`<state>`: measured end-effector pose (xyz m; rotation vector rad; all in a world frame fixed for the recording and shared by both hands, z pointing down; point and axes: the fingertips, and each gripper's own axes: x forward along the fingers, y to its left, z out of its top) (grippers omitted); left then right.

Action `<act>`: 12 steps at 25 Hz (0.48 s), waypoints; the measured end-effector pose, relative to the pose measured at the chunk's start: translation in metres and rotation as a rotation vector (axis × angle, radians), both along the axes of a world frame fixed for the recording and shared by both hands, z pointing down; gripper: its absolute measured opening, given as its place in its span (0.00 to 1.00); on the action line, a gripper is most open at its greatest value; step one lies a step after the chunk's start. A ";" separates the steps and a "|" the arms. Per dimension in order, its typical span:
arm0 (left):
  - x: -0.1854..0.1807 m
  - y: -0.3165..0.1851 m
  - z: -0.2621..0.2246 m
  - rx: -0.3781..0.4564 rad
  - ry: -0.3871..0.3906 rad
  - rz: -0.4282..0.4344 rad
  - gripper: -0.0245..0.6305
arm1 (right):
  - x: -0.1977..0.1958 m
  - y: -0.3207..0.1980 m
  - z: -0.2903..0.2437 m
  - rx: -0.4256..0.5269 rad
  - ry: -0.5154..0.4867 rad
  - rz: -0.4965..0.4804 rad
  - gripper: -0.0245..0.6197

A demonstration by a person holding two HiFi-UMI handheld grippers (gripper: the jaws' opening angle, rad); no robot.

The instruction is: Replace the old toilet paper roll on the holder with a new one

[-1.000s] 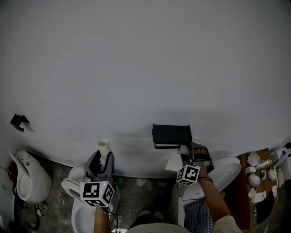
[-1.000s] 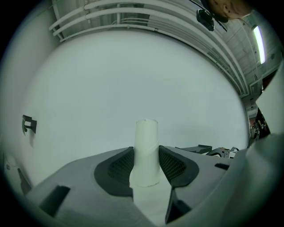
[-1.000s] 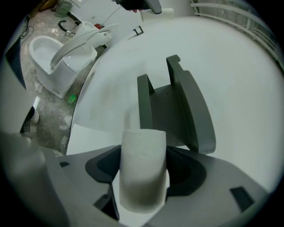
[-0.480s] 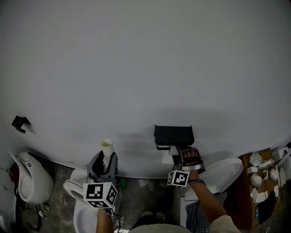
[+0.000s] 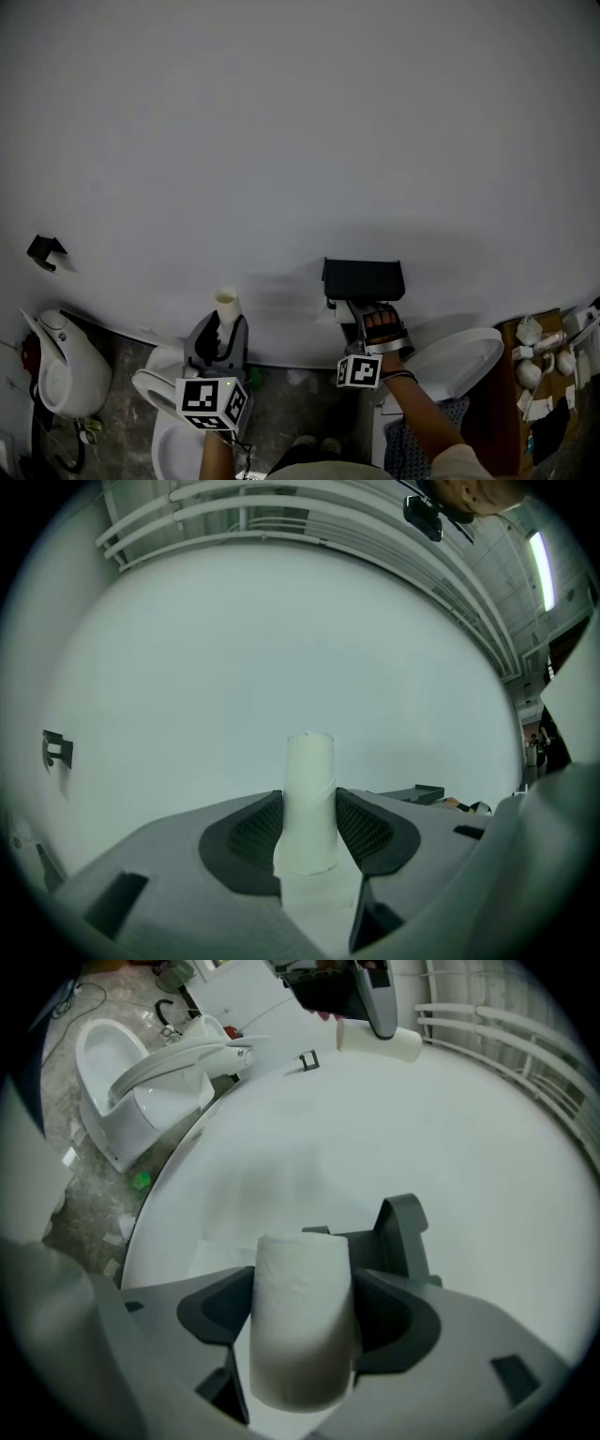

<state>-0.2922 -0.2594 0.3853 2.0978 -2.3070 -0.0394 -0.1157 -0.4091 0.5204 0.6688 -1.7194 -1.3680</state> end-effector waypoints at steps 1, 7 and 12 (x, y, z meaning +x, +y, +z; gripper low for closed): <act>0.001 -0.001 0.000 0.002 0.002 0.003 0.31 | -0.001 0.002 0.000 -0.022 -0.014 -0.004 0.55; 0.015 -0.012 -0.006 0.021 0.001 0.036 0.31 | 0.002 0.028 -0.018 -0.085 -0.141 -0.036 0.60; 0.033 -0.030 -0.018 0.057 0.020 0.085 0.31 | 0.014 0.051 -0.056 -0.197 -0.398 -0.044 0.50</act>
